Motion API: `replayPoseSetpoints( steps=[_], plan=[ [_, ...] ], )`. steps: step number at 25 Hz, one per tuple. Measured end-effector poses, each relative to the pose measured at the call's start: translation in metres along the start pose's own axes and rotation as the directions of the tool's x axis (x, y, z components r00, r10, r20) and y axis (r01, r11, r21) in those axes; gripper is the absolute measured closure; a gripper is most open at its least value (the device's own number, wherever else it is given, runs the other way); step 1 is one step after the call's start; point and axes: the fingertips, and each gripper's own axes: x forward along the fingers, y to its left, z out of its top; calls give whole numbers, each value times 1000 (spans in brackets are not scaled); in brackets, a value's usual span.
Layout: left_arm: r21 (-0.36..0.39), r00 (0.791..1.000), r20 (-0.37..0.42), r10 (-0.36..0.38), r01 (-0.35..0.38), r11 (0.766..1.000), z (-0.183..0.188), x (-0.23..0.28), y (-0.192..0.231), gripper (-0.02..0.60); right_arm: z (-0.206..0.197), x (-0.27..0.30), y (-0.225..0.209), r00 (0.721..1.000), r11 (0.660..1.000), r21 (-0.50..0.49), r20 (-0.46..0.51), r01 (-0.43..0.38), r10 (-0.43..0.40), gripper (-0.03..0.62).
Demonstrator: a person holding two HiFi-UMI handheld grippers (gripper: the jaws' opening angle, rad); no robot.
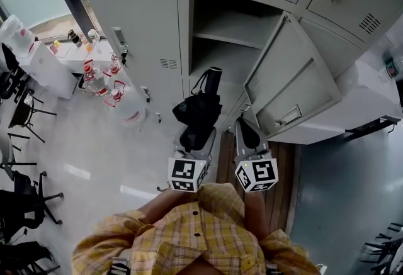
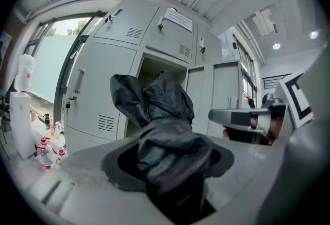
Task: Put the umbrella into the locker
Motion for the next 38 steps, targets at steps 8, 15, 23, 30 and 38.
replayPoseSetpoints(
  steps=[8, 15, 23, 30, 38],
  plan=[
    [-24, 999, -36, 4, -5, 1000, -8, 22, 16, 318, -6, 9, -7, 999, 1000, -5, -24, 23, -23, 605],
    [-25, 997, -74, 2, -4, 1000, -13, 41, 23, 318, -9, 29, -22, 1000, 1000, 22, -22, 11, -10, 605],
    [-34, 991, -131, 23, -28, 999, -18, 76, 42, 318, -11, 61, -43, 1000, 999, 39, -25, 11, -10, 605],
    [-41, 985, -167, 33, -41, 998, -25, 112, 52, 318, -14, 85, -60, 1000, 998, 56, -26, -2, 3, 605],
    [-47, 975, -214, 53, -64, 997, -35, 146, 66, 316, -23, 103, -72, 998, 998, 67, -53, -14, 18, 605]
  ],
)
